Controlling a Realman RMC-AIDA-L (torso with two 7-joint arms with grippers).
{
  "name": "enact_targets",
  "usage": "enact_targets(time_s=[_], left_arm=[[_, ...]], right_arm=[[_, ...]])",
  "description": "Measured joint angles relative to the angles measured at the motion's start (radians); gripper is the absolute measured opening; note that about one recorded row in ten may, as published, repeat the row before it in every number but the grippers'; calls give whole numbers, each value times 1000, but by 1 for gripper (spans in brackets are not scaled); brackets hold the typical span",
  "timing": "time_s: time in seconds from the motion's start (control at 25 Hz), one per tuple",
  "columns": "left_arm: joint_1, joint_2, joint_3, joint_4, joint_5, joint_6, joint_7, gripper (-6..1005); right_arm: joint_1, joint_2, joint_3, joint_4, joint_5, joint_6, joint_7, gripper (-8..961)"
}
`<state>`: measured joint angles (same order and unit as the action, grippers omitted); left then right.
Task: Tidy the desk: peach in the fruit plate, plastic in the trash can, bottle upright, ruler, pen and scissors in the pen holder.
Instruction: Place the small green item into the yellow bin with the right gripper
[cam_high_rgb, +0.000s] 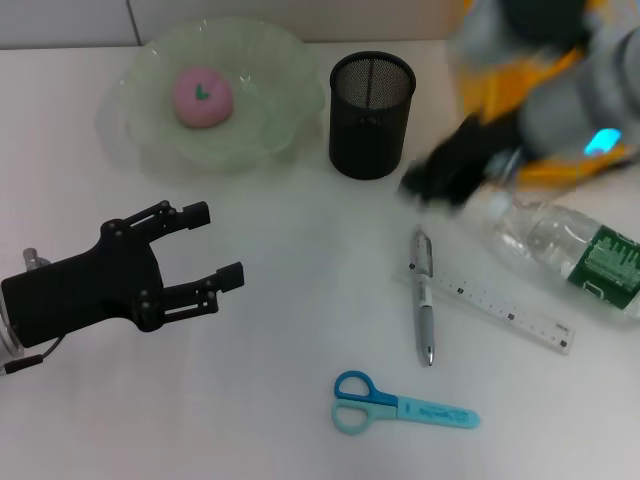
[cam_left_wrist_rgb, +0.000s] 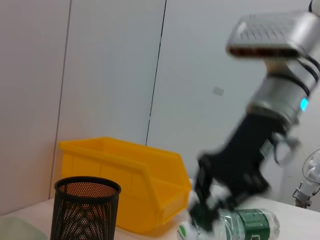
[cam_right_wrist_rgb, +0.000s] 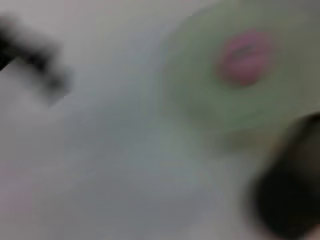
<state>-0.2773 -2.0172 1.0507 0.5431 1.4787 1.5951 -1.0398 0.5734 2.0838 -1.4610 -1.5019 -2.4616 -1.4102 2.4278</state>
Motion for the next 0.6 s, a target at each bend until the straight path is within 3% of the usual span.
enact_targets(time_s=[0.12, 0.28, 0.48, 0.52, 0.6], left_arm=[[-2, -2, 0, 0, 0, 0, 1, 860], [-6, -4, 0, -3, 0, 0, 8, 860], [-8, -6, 0, -1, 0, 0, 9, 860], [-10, -6, 0, -1, 0, 0, 8, 860], [-11, -6, 0, -1, 0, 0, 7, 860]], right_arm=[[-14, -2, 174, -42, -5, 40, -1, 183], [-15, -5, 325, 11, -14, 174, -47, 168], [-1, -7, 376, 187, -20, 417, -116, 187], [16, -13, 376, 279, -20, 509, -143, 191], [28, -15, 376, 322, -20, 542, -162, 199]])
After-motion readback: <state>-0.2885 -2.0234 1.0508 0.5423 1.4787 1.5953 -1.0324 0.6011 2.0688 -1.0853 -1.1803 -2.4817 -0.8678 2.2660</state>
